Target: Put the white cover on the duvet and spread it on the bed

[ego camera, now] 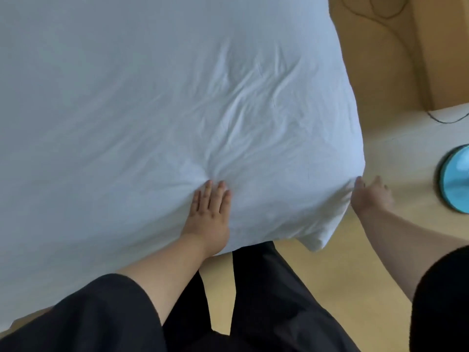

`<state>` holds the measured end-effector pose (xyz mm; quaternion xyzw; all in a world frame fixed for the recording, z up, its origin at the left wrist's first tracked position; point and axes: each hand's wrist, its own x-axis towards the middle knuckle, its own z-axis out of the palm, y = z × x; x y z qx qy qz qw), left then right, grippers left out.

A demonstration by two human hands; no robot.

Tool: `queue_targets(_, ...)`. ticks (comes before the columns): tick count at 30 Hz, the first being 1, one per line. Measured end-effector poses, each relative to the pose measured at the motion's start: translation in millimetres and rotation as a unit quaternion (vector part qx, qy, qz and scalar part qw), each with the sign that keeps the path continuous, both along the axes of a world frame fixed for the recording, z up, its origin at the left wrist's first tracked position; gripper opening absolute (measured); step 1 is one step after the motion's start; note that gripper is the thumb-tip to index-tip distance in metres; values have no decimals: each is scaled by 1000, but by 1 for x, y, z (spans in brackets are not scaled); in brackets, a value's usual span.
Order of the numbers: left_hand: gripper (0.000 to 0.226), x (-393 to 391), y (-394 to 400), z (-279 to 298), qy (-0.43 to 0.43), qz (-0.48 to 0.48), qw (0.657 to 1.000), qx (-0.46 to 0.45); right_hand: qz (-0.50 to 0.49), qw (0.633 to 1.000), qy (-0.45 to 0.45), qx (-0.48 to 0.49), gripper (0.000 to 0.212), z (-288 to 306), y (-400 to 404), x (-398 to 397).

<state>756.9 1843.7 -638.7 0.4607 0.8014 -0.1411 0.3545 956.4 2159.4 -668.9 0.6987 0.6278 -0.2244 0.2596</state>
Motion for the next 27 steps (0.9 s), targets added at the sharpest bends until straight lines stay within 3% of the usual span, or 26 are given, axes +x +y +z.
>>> queue_targets(4,60,-27,-5,22,-37,6,989,140,156,972,140,104,61,31,-12,-103)
queue_targets(7,59,-77,-21,24,54,123,977,163,338,915,203,87,65,40,-51,-195)
queue_targets(9,65,-105,-43,17,124,214,960,132,472,858,197,43,67,38,-94,-235)
queue_targets(12,71,-111,-95,-2,123,280,951,52,585,797,146,-11,69,24,-169,-240)
queue_targets(17,78,0,-187,-23,42,241,969,19,643,762,59,-47,79,2,-305,-134)
queue_targets(20,76,77,-248,-7,-117,233,963,-64,672,716,-20,-186,75,6,-375,-51)
queue_targets(22,72,101,-278,15,-165,214,961,-62,650,700,-70,-288,69,19,-401,-8)
queue_targets(23,67,106,-292,29,-157,209,964,-46,636,702,-84,-308,67,31,-412,6)
queue_targets(27,49,88,-340,83,-104,228,968,-23,588,771,-65,-236,65,84,-432,15)
